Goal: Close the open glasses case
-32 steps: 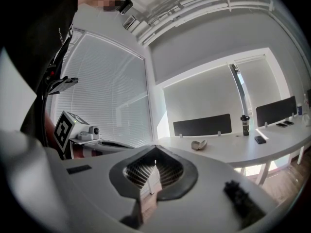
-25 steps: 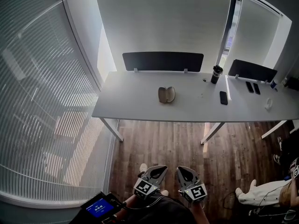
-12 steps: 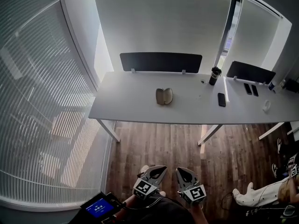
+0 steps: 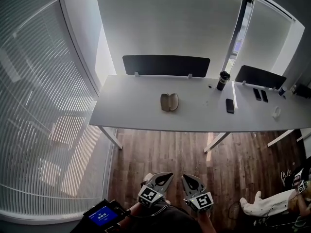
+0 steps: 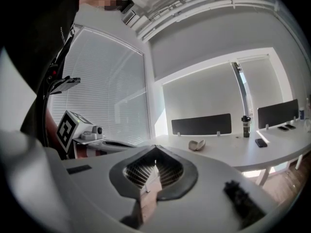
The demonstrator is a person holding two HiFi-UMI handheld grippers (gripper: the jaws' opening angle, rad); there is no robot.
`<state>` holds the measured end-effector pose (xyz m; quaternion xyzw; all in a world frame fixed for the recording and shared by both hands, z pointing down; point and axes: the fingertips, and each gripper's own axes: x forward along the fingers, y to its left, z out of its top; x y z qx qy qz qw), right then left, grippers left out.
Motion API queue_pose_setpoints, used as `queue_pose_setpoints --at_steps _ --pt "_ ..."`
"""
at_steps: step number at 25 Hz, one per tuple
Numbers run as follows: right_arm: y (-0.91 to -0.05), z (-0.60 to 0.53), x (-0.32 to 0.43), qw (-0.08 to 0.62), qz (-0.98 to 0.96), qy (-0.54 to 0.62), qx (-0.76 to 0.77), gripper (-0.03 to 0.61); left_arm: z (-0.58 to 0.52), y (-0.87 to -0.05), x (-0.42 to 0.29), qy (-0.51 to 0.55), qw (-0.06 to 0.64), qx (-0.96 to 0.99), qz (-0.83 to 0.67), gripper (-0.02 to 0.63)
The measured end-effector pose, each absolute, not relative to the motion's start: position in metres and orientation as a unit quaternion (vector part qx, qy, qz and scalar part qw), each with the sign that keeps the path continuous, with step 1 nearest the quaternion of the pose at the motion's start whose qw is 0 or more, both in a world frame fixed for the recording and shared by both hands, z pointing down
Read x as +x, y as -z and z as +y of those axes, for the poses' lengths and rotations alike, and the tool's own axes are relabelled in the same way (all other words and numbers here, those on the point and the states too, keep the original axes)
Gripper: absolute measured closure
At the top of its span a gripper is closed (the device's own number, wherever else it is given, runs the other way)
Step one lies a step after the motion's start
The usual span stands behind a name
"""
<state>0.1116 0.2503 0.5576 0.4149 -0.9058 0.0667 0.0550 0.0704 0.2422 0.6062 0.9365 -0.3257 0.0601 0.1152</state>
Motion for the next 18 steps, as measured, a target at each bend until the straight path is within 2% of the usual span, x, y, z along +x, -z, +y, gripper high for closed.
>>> queue_pose_setpoints --at_steps 18 --pt "-0.546 0.202 0.099 0.061 -0.901 -0.083 0.422 0.581 0.182 -0.59 0.057 -0.068 0.129 0.935 -0.323 0.607"
